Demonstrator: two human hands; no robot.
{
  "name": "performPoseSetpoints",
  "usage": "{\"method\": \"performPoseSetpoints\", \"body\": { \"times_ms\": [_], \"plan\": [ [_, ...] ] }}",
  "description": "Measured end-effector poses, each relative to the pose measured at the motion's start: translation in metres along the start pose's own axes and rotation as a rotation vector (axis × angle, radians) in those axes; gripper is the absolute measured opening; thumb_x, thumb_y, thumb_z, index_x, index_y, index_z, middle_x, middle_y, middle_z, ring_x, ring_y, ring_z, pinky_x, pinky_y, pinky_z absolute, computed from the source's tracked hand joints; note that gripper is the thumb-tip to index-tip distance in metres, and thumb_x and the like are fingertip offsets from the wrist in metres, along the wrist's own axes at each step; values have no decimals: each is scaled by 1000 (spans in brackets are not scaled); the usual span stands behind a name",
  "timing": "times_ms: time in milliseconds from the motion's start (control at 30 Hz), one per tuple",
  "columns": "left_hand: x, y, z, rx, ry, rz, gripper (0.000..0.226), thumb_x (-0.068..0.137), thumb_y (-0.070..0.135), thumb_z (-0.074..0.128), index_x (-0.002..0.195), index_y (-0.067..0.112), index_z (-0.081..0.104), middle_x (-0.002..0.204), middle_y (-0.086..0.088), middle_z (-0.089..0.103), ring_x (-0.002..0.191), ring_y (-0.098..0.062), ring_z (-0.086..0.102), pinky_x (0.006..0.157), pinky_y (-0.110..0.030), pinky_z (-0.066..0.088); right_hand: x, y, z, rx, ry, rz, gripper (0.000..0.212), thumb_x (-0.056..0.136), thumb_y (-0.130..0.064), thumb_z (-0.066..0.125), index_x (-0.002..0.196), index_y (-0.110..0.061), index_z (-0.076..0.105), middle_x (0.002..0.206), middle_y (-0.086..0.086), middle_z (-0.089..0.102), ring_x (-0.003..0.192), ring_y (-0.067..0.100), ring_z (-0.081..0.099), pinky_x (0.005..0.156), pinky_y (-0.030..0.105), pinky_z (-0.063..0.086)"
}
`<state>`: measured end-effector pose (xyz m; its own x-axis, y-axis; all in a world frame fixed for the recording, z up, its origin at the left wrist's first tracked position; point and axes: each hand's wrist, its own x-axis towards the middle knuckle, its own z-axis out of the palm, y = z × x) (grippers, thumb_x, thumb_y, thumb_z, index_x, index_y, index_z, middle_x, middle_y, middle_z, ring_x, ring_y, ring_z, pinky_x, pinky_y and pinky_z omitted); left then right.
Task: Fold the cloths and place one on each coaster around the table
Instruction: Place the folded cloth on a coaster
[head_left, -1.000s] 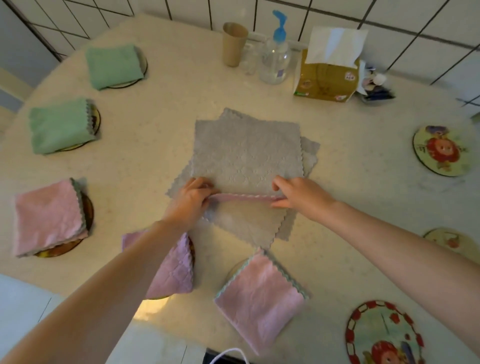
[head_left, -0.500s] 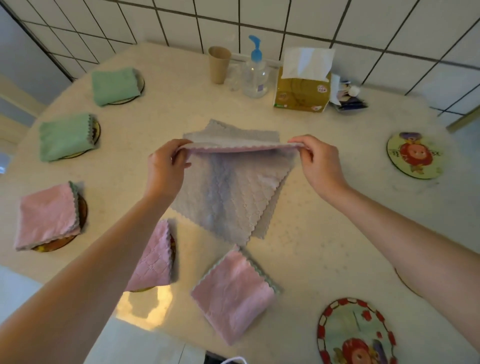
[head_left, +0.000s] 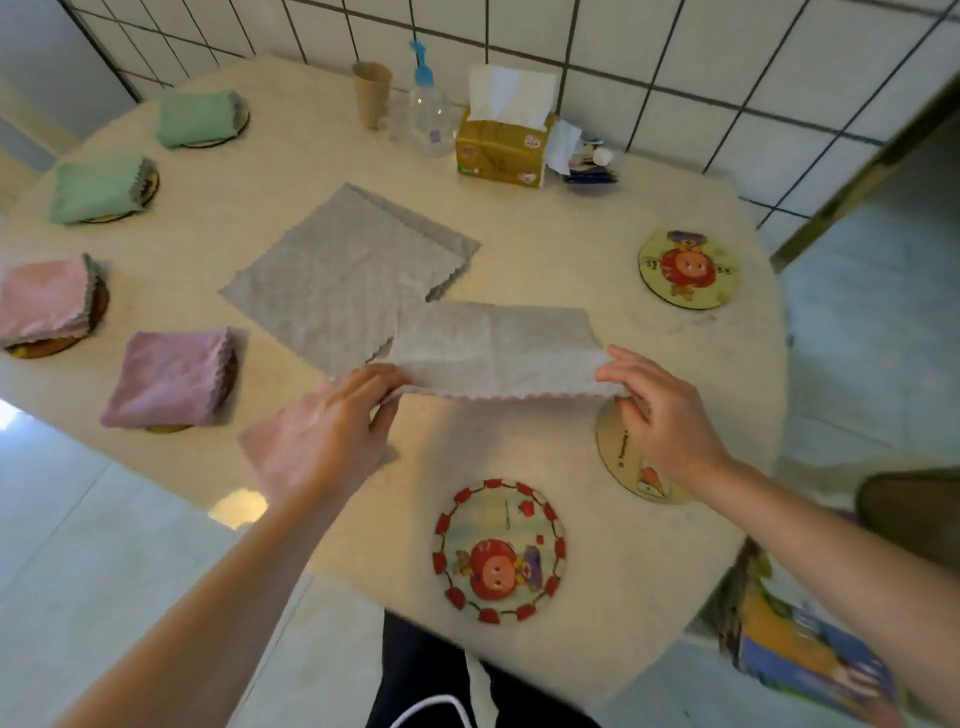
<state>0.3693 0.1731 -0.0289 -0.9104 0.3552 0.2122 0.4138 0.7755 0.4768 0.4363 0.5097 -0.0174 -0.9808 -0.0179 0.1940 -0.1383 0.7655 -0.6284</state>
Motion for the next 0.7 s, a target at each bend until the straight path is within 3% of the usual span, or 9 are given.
{"method": "performPoseSetpoints", "body": {
  "times_ms": [100,267,367,433,500,600,700],
  "plan": [
    [-55,27,22,-123,-99,-8,21,92,16,56,110,15,67,117,1,64,112,-15,57,100,-24,40,-60,23,-7,-18,-148,33,30,81,5,55,105,-9,67,128,8,59,125,13,48,103,38,42],
    [-120,43,46,-173,-287,-50,32,91,28,45,106,13,70,112,3,65,109,-10,55,98,-13,37,-128,39,-6,-18,-360,98,27,87,0,59,110,-12,66,129,2,58,123,7,46,108,25,30],
    [-141,39,51,-201,-398,-97,20,92,20,55,106,20,69,106,12,63,100,-7,58,90,-15,45,-145,44,-2,-27,-441,134,23,89,-8,57,110,-13,66,115,-2,64,109,10,57,101,29,43],
    [-142,37,54,-204,-457,-146,17,89,16,62,103,23,70,99,13,65,92,-6,61,84,-21,50,-147,44,0,-36,-472,153,19,89,-12,57,105,-15,67,99,-7,65,93,9,58,88,33,50],
    [-137,36,54,-204,-461,-232,16,86,12,66,97,23,71,92,12,67,86,-6,61,78,-22,51,-143,45,0,2,-474,194,16,88,-11,58,99,-16,68,90,-9,65,84,7,59,80,33,51],
    [-118,34,50,-234,-397,-437,19,83,7,67,84,27,69,82,9,68,78,-10,62,68,-12,45,-125,50,1,101,-437,284,10,88,-11,60,91,-13,70,83,-1,70,79,11,65,75,38,54],
    [-94,23,50,-397,-313,-594,21,82,9,69,70,27,68,67,8,67,67,-17,60,65,-30,46,-99,53,-1,199,-355,408,11,89,-17,61,90,-12,70,80,5,70,77,24,65,71,40,52]
  ]
}}
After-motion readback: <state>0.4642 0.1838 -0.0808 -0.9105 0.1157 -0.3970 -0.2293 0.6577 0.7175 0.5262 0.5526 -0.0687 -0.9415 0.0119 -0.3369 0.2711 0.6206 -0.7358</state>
